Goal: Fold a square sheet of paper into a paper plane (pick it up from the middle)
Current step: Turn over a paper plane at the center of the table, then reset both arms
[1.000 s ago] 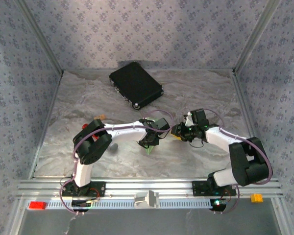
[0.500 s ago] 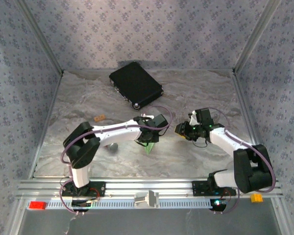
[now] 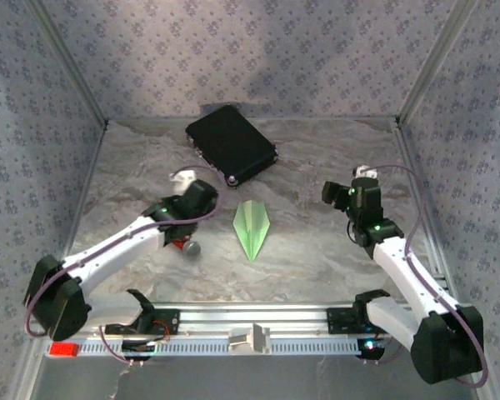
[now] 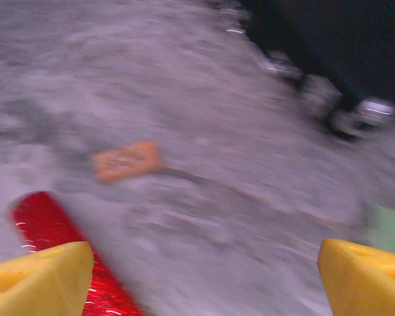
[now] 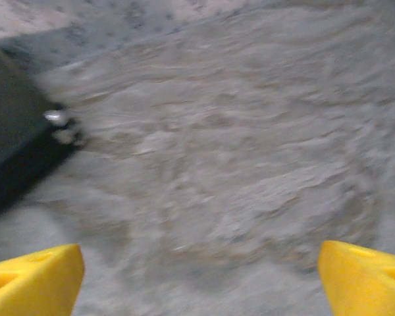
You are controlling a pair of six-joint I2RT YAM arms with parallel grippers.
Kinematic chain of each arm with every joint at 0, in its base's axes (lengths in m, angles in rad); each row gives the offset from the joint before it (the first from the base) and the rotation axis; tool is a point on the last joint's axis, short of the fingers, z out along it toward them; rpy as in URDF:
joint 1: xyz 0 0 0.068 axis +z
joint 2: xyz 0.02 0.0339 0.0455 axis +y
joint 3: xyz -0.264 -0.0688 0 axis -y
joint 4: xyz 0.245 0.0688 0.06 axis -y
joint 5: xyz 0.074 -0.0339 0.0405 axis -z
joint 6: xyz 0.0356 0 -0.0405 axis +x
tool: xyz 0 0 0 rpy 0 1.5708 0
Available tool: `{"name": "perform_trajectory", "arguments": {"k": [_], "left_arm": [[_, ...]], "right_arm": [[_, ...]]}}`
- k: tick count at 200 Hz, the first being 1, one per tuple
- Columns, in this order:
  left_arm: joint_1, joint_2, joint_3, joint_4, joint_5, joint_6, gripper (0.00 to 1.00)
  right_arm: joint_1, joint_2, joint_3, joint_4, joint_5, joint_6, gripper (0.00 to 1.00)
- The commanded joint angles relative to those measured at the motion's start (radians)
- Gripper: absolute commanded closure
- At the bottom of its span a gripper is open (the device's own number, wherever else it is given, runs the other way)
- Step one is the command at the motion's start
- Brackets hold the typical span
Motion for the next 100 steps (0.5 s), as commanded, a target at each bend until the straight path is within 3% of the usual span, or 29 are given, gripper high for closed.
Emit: {"name": "perform_trajectory", "arguments": {"k": [1, 23, 46, 69, 100], "left_arm": [[0.158, -0.085, -0.134, 0.213, -0.064, 0.23, 0.09], [0.335, -0.148, -0.288, 0.42, -0.006, 0.347, 0.09], [0.467, -0.188, -0.376, 0.6, 0.123, 0.456, 0.08], [0.536, -0.163, -0.431, 0.752, 0.171, 0.499, 0.07], [0.58, -0.022, -0.463, 0.984, 0.269, 0.546, 0.07]], "right_arm": [[-0.029, 0.113, -0.097, 0.273, 0.185, -0.194, 0.04], [-0.04, 0.263, -0.077, 0.339, 0.23, -0.246, 0.03], [-0.087, 0.352, -0.098, 0.489, 0.095, -0.267, 0.03], [-0.128, 0.418, -0.057, 0.488, -0.004, -0.323, 0.06], [-0.167, 0.421, -0.149, 0.684, -0.119, -0.398, 0.06]]}}
